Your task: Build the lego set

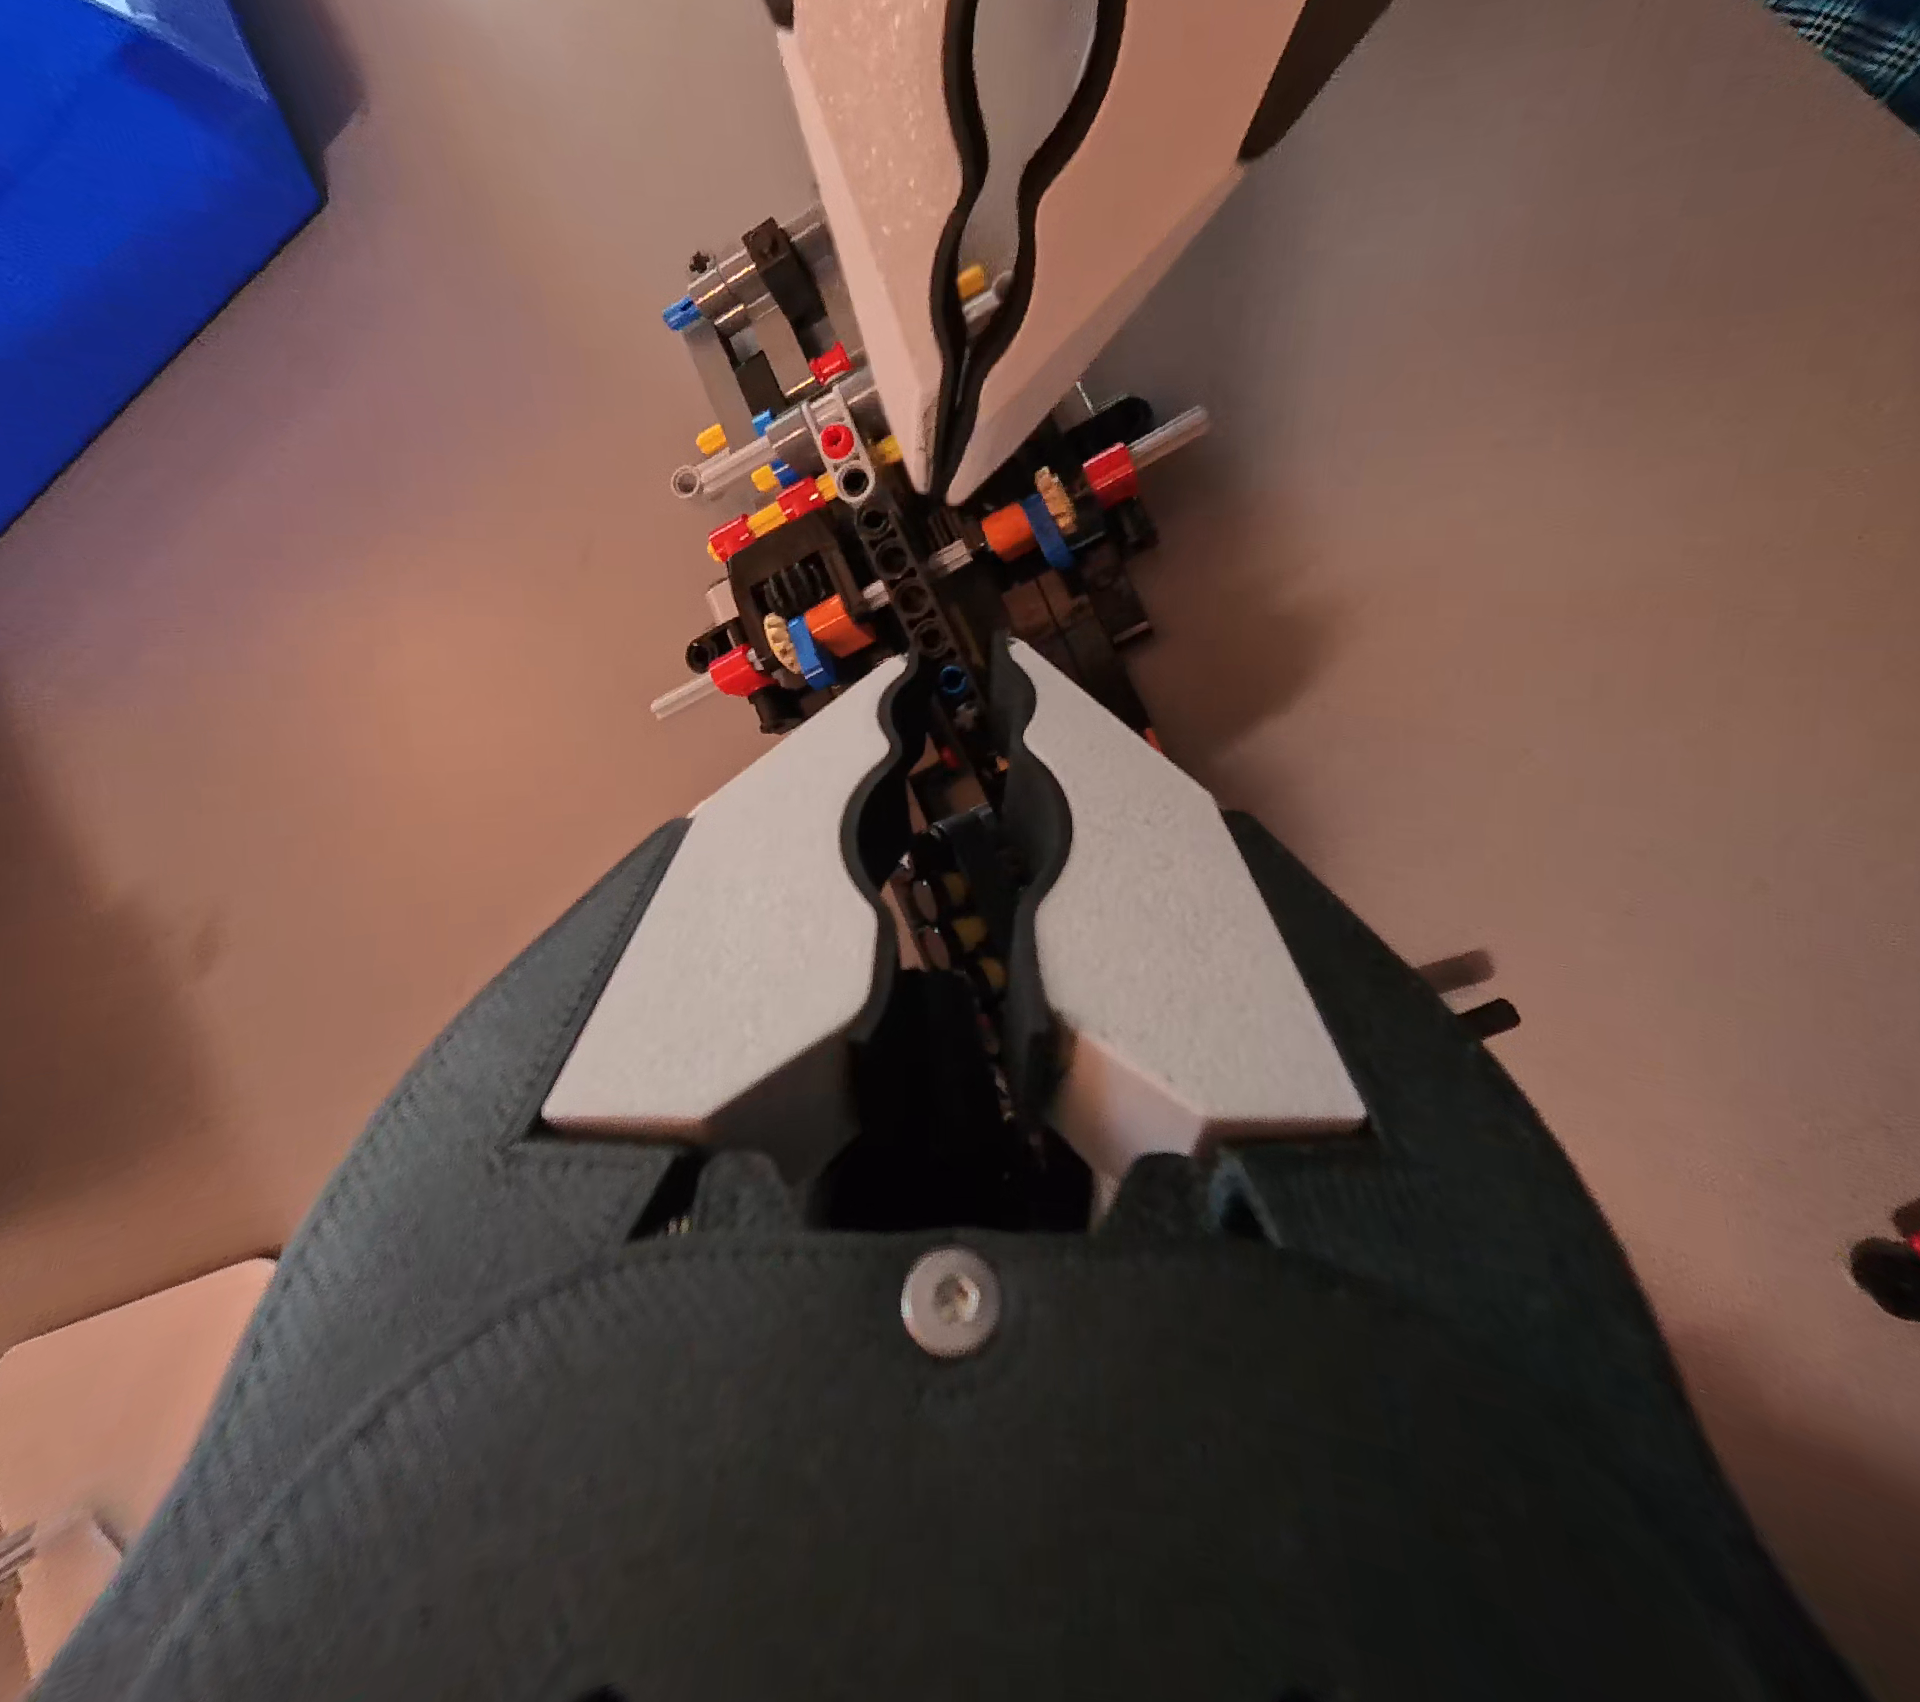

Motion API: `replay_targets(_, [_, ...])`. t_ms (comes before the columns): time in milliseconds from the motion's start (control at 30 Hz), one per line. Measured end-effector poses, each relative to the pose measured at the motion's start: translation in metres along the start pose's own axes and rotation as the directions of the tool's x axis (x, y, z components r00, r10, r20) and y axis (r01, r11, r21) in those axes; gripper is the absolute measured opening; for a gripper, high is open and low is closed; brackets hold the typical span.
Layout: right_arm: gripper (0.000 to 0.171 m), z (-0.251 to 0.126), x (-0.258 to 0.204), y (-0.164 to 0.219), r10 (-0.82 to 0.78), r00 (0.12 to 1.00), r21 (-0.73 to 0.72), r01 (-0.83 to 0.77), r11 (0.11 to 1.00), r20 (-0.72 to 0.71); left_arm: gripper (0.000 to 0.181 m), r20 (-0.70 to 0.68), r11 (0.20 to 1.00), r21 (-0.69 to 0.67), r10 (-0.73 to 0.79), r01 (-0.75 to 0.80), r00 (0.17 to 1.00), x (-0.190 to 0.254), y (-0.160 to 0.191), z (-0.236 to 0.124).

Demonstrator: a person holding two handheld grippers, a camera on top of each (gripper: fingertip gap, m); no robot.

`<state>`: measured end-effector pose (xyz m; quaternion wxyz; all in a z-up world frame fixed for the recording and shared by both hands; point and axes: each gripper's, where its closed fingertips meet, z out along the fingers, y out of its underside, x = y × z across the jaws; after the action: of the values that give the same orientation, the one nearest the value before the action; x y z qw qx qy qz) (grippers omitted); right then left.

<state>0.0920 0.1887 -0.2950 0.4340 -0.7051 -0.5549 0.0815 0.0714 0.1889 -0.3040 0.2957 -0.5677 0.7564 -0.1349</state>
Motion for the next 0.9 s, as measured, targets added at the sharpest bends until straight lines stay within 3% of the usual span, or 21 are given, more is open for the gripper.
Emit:
replay_targets(167, [0.0, -0.01, -0.008, -0.004, 0.002, 0.999, 0.016, -0.003, 1.0, 0.037, 0.011, -0.002, 1.0, 0.003, -0.003, 0.003, 1.0, 0.0, 0.0, 0.0])
replay_targets(467, [0.0, -0.004, -0.004, 0.0, -0.074, 0.996, -0.015, 0.074, 0.997, -0.039, 0.01, -0.002, 1.0, 0.002, 0.001, -0.001, 1.0, 0.0, -0.001, 0.0])
replay_targets(733, [0.0, -0.015, -0.001, -0.002, 0.011, 1.0, 0.044, -0.011, 0.999, 0.018, 0.011, -0.005, 1.0, 0.007, 0.006, -0.006, 1.0, 0.001, -0.002, 0.001])
replay_targets(900, [0.017, -0.035, -0.011, 0.003, -0.036, 0.994, 0.051, 0.03, 0.998, 0.104, 0.011, -0.014, 1.0, 0.01, -0.007, 0.007, 1.0, 0.001, -0.002, 0.001])
